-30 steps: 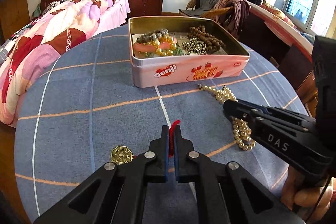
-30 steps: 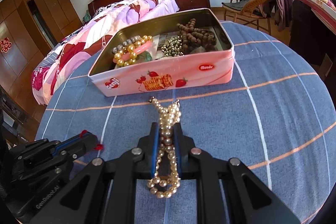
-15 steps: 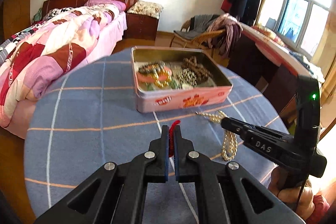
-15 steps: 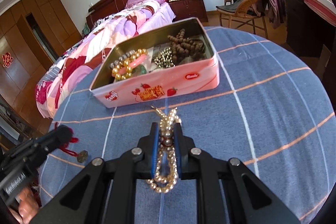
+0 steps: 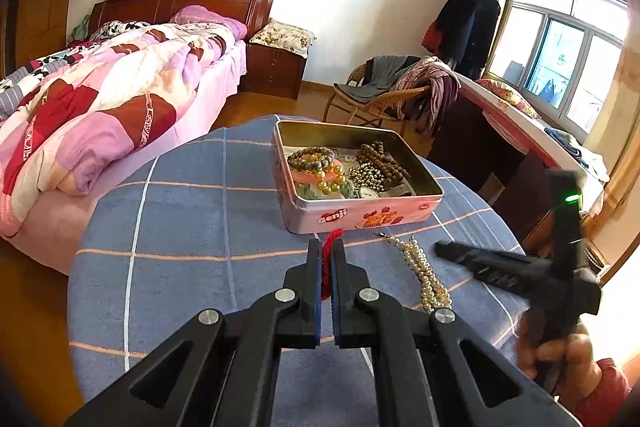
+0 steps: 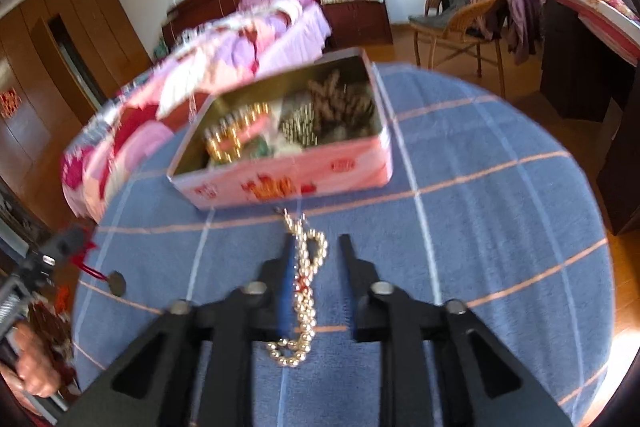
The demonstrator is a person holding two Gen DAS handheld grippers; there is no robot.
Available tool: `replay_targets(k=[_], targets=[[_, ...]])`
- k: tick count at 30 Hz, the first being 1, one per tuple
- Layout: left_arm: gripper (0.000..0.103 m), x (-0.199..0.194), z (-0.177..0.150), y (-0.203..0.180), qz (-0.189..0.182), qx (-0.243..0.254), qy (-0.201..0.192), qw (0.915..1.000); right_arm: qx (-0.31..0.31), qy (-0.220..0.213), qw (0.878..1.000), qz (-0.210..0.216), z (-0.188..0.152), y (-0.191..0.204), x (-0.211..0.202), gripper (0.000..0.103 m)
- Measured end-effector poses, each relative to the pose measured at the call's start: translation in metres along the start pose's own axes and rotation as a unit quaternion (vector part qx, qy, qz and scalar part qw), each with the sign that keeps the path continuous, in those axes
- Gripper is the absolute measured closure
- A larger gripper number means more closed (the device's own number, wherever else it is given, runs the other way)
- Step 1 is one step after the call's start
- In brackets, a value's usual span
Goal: Organize jewelry
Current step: 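Carry the coin pendant with the left tool over the tin while the right tool carries the pearls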
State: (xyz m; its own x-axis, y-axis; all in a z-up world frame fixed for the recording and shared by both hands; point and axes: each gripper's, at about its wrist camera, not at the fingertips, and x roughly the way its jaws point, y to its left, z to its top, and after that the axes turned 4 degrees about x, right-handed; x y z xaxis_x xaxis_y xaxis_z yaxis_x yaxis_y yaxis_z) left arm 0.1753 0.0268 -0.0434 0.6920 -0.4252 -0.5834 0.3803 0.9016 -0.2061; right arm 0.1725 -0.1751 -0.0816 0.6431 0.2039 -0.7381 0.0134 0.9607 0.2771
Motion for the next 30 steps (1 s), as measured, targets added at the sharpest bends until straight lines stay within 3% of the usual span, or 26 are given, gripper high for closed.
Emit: replay_targets(k=[3, 5, 7, 9, 13, 15, 23, 30], targets=[[0.101, 0.0, 0.001, -0.002, 0.001, 0.002, 0.001, 1.0, -0.02, 0.018, 1.0, -0.01, -0.004, 0.012, 0.019, 0.058], [0.101, -0.001, 0.0, -0.003, 0.006, 0.008, 0.002, 0.9999, -0.048, 0.011, 0.998, -0.04, -0.006, 0.023, 0.021, 0.058], [0.101, -0.001, 0.0, -0.003, 0.011, 0.011, 0.004, 0.9999, -0.077, 0.011, 0.995, -0.063, -0.008, 0.031, 0.022, 0.068], [0.101, 0.001, 0.001, -0.001, 0.017, 0.009, 0.006, 0.9998, -0.097, 0.013, 0.992, -0.081, -0.011, 0.032, 0.022, 0.084], [0.101, 0.005, 0.001, -0.002, 0.019, 0.007, 0.01, 0.9997, -0.083, 0.014, 0.994, -0.075, -0.012, 0.022, 0.015, 0.087], [0.101, 0.006, 0.001, -0.004, 0.021, 0.009, 0.011, 0.9997, -0.075, 0.002, 0.995, -0.071, -0.009, 0.017, 0.004, 0.093], [0.101, 0.006, 0.012, -0.011, 0.04, 0.021, 0.006, 0.999, -0.048, -0.064, 0.996, -0.044, 0.018, 0.018, -0.046, 0.093], [0.101, 0.006, 0.018, -0.018, 0.055, 0.033, 0.008, 0.9979, -0.045, -0.096, 0.994, -0.03, 0.028, 0.027, -0.065, 0.093]])
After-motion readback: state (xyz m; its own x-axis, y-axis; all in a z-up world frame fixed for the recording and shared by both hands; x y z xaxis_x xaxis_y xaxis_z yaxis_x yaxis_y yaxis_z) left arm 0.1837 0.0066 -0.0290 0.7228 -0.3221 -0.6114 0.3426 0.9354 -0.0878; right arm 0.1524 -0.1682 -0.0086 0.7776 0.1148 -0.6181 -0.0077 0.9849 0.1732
